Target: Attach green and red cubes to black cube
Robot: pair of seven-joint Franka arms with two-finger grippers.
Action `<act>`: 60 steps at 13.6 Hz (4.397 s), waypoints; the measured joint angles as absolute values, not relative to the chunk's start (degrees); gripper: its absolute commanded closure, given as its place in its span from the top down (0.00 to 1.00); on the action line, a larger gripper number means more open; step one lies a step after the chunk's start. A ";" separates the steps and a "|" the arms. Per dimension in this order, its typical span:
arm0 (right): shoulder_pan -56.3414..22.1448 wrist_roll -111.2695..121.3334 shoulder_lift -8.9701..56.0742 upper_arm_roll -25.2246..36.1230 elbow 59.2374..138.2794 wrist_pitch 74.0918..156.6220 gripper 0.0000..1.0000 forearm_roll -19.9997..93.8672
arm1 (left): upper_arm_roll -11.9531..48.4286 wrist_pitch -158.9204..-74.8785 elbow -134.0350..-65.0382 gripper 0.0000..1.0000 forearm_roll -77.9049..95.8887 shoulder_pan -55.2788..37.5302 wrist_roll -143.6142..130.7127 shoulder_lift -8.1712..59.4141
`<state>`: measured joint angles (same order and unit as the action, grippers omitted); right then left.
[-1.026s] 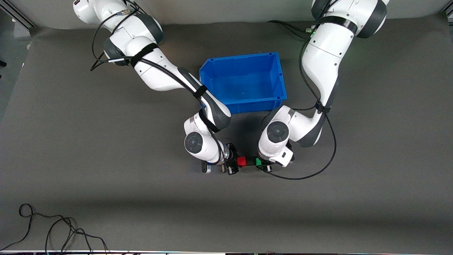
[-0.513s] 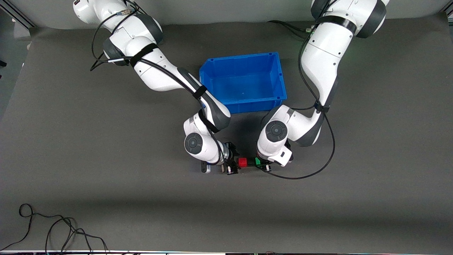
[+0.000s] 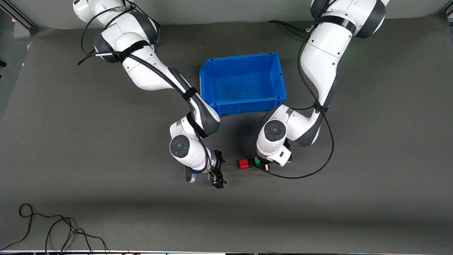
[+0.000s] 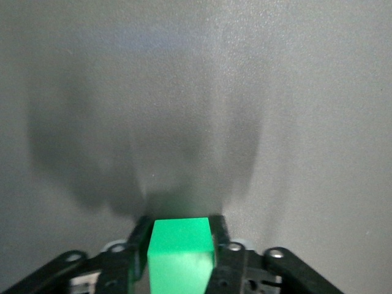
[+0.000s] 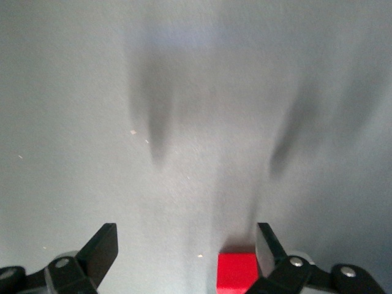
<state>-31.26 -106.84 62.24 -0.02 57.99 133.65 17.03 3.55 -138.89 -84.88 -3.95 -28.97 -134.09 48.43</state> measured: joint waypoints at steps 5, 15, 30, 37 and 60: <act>-26.17 -93.44 57.20 0.76 58.46 125.54 1.00 16.64 | 2.75 -131.33 -79.93 1.00 -4.06 -27.53 -131.82 48.11; -20.15 -47.89 25.59 6.04 81.68 102.39 1.00 -0.64 | 2.47 -109.19 -70.20 1.00 -4.27 -10.39 -97.65 40.61; -8.31 -10.06 -0.32 6.34 99.18 95.09 1.00 -1.03 | 2.46 -78.73 -67.75 1.00 -3.67 9.60 -35.21 20.58; -7.42 -9.79 -0.30 4.84 97.32 94.34 1.00 -0.98 | 3.55 -77.21 -65.39 1.00 0.91 10.21 -25.62 19.24; -7.03 -9.79 1.10 4.39 93.94 93.14 1.00 3.39 | 3.84 -87.18 -79.56 1.00 -0.87 5.80 -3.27 6.76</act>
